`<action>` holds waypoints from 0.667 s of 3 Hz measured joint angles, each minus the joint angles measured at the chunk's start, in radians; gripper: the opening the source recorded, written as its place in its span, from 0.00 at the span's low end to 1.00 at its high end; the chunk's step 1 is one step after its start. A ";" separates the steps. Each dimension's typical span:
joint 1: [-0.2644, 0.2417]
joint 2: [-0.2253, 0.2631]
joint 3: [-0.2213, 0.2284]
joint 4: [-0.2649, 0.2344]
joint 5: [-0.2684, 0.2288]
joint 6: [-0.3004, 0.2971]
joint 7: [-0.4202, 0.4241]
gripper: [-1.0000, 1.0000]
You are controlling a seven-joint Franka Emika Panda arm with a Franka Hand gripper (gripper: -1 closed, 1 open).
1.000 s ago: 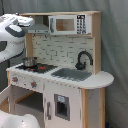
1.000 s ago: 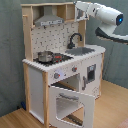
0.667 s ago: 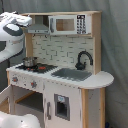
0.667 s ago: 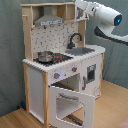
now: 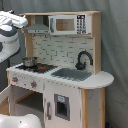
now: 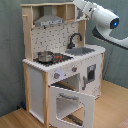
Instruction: Play with the kitchen
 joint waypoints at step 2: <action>-0.044 -0.128 -0.023 0.009 0.003 -0.077 0.236 1.00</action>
